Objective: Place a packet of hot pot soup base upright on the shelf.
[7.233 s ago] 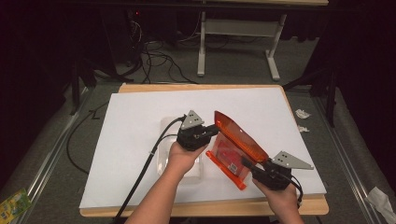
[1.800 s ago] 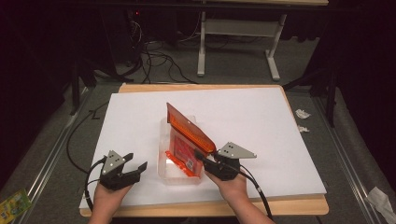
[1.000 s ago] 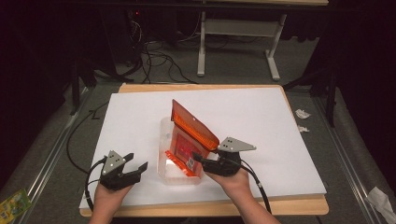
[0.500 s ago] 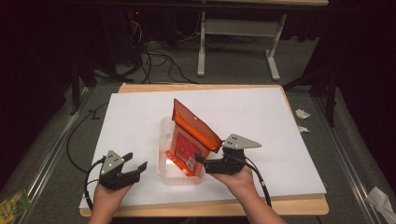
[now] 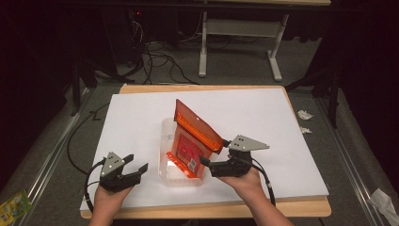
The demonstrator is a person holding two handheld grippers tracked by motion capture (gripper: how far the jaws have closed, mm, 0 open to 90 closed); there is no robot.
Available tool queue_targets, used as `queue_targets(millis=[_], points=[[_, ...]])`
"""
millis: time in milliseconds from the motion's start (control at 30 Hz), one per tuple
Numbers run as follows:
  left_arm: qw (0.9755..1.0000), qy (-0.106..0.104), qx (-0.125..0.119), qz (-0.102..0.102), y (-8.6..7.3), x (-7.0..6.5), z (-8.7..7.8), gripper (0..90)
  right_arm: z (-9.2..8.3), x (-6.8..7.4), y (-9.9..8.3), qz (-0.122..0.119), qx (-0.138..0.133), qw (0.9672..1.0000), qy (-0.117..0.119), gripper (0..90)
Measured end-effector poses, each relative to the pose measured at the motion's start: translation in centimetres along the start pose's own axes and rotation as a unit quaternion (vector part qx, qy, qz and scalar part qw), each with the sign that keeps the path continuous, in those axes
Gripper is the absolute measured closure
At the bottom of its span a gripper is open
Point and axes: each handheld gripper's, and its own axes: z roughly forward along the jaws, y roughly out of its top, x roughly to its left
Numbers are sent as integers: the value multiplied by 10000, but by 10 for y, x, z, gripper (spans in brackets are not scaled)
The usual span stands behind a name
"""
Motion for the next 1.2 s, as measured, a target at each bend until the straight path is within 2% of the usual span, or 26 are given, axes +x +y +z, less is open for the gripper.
queue_targets(millis=[167,367,667,733,767,867,900,967,1033,1067,1200], points=[[10000,18,-22,-2,0,0,-2,330,-13,-4,-1,-21,-50,10000,-1,99],[10000,37,-11,-27,-1,0,-1,330,-42,-15,-7,17,-167,9997,-159,94],[10000,24,-10,-36,-1,-2,-2,324,-87,-47,-24,67,-314,9970,-705,88],[10000,26,-7,-44,-1,-2,-1,318,-100,-58,-33,95,-323,9947,-976,87],[10000,27,-2,-46,-1,-2,-1,314,-108,-64,-39,186,-346,9933,-1087,84],[10000,14,30,-76,-2,-2,-1,302,-126,-75,-56,307,-395,9894,-1363,81],[10000,5,32,-75,-2,-2,0,300,-136,-80,-67,346,-413,9866,-1538,81],[10000,4,12,-72,-2,-2,1,297,-147,-89,-79,450,-334,9838,-1701,71],[10000,4,30,-22,-1,-4,3,294,-152,-95,-85,546,-329,9818,-1787,67],[10000,13,43,-2,-1,-4,4,293,-151,-96,-87,590,-317,9820,-1765,67],[10000,39,22,62,0,-6,4,278,-139,-93,-88,516,-150,9860,-1577,52]])
